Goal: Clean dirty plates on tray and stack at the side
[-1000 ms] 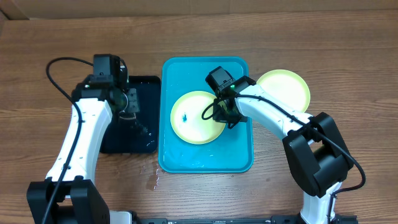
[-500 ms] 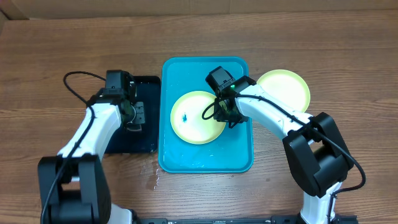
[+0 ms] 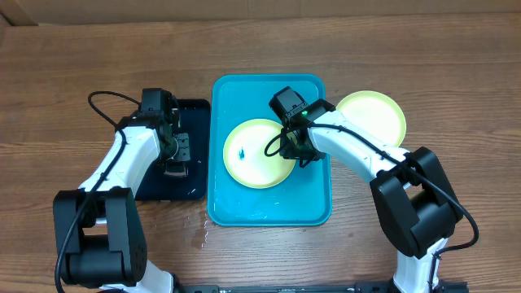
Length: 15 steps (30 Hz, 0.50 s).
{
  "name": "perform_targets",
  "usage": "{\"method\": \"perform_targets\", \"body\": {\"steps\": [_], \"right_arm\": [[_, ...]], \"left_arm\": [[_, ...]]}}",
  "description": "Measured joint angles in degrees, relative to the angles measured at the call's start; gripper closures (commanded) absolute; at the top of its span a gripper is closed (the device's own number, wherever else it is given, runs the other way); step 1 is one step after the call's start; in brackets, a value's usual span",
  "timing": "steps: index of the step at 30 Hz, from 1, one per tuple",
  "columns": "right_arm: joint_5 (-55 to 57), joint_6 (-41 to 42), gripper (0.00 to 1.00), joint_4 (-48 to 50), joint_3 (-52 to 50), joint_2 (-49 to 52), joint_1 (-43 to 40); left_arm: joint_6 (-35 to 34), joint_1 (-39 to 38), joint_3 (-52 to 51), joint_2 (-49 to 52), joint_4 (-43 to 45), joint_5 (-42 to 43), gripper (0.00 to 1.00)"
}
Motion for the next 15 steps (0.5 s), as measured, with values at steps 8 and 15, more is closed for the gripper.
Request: {"method": "perform_targets", "body": {"steps": [8,15], "right_arm": [[-0.55,-0.04,0.62,0.02,0.00,0.00,0.02],[-1.29,-0.07,0.71,0.00,0.00,0.00,0.00]], "left_arm": [[0.00,0.00,-0.11,0.00,0.92,0.02,0.79],[0.00,0.00,-0.48,0.00,1.09,0.00,0.82]]}}
